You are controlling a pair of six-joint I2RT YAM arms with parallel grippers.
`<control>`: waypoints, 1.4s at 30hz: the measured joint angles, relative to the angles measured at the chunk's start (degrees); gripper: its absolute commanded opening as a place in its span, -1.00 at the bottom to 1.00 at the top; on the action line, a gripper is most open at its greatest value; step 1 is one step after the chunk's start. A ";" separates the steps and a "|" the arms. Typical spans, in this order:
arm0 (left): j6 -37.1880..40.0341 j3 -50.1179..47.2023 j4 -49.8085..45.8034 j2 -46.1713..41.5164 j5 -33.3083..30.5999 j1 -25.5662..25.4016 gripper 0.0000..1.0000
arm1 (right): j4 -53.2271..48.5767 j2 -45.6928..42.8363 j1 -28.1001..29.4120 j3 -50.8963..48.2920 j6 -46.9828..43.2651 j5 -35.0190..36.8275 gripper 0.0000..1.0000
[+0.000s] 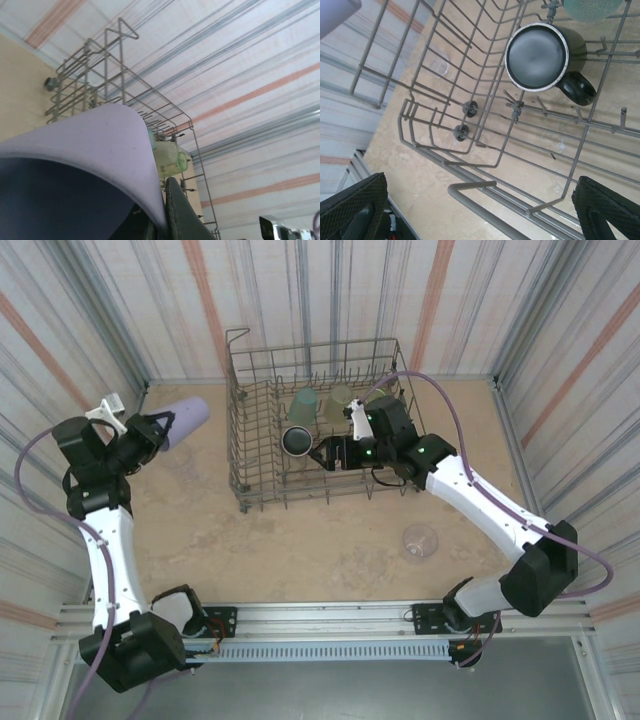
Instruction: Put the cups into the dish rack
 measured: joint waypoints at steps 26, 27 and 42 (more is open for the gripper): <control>-3.50 0.74 19.30 10.64 0.39 -30.34 -1.00 | 25.42 1.01 -9.42 -9.29 16.52 -15.67 0.98; -3.52 0.98 19.85 11.34 0.13 -31.23 -1.00 | 26.56 1.01 -9.75 -9.86 16.98 -16.13 0.98; -8.87 2.10 34.93 21.90 0.48 -37.77 -1.00 | 47.91 -0.90 -12.98 -19.47 26.73 -21.40 0.98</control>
